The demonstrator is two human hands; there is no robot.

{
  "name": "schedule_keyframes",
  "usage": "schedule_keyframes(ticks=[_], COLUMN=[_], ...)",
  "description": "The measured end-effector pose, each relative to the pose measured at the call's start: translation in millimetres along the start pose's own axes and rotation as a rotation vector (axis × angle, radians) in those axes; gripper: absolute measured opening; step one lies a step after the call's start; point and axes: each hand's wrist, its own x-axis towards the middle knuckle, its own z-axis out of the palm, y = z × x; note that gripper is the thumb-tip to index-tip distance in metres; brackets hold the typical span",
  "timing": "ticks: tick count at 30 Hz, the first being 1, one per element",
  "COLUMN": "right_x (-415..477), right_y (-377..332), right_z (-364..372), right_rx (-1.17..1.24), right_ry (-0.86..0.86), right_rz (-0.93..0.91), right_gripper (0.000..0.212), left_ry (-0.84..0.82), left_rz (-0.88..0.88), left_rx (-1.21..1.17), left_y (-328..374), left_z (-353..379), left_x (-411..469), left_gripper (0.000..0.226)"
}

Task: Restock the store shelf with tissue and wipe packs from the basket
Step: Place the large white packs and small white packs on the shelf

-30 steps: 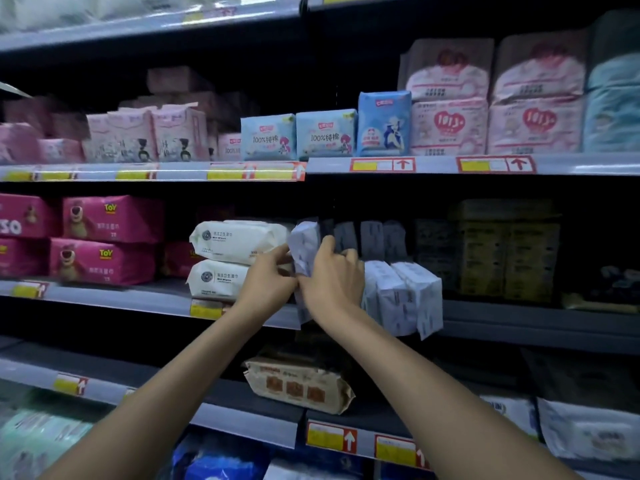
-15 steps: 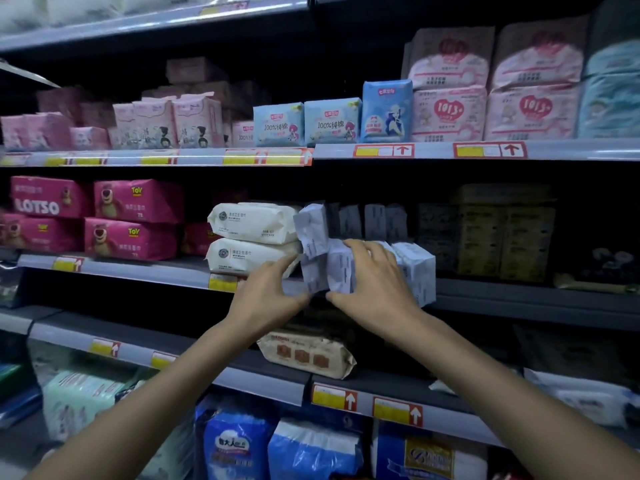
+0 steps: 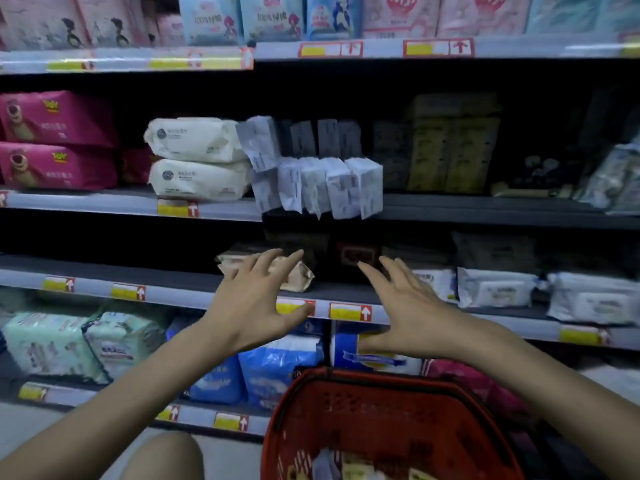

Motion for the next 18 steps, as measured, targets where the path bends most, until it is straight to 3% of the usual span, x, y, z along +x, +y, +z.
schedule_keyframes(ticks=[12,18], right_x=[-30,-45], right_y=[89,115], right_z=[157,235], right_rx=[0.063,0.027], right_ry=[-0.341,-0.547], right_rz=[0.126,0.161], right_gripper=[0.117,0.096], left_ry=[-0.381,-0.750], left_rz=[0.086,0.051], left_rx=[-0.048,-0.040], left_y=[60,77], left_z=[176,282], left_x=[-33,-63], left_gripper=[0.098,0.085])
